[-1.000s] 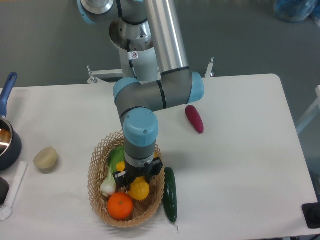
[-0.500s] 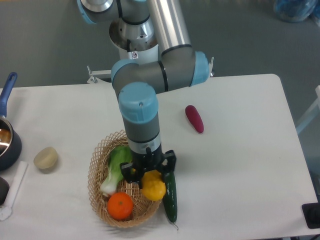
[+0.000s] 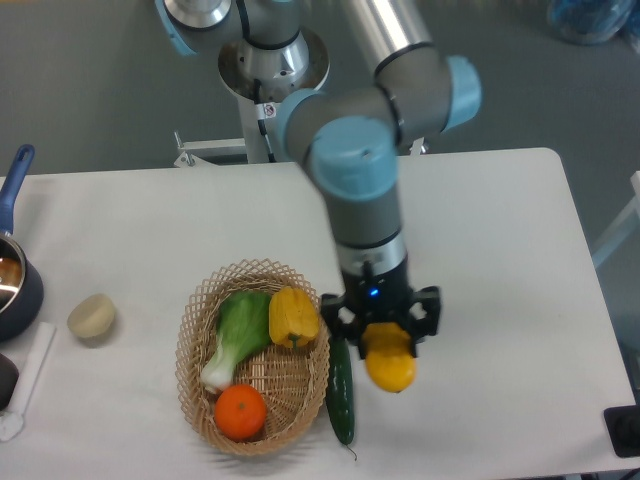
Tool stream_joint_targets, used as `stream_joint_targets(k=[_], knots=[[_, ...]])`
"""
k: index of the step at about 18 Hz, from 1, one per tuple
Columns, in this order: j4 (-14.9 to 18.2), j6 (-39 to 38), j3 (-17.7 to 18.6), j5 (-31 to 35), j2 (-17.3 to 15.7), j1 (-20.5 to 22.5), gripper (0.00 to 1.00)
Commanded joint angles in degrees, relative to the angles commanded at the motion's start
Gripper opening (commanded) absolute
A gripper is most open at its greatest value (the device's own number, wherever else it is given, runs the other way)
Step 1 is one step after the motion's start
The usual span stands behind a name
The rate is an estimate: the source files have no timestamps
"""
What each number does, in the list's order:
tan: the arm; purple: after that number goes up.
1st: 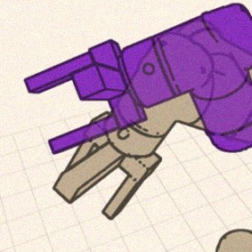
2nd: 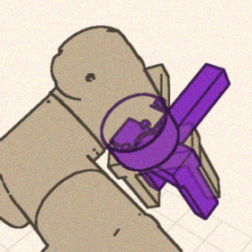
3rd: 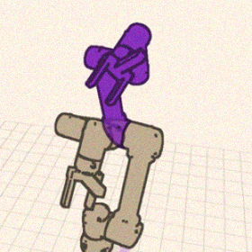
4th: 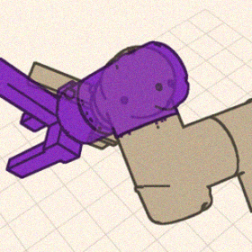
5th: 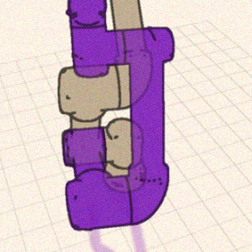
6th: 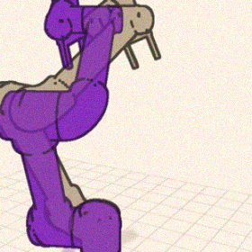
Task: Pick up the mango from the basket
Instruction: 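Lift the grasped mango up out of the basket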
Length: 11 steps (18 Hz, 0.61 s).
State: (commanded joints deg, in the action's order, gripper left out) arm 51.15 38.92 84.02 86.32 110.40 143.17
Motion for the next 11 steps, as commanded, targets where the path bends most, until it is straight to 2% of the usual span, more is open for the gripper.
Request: stream_joint_targets(k=[1, 11], knots=[[0.44, 1.41, 0.09, -0.53, -0.96, 0.62, 0.34], [0.26, 2.21, 1.59, -0.63, -1.85, 2.29, 0.34]])
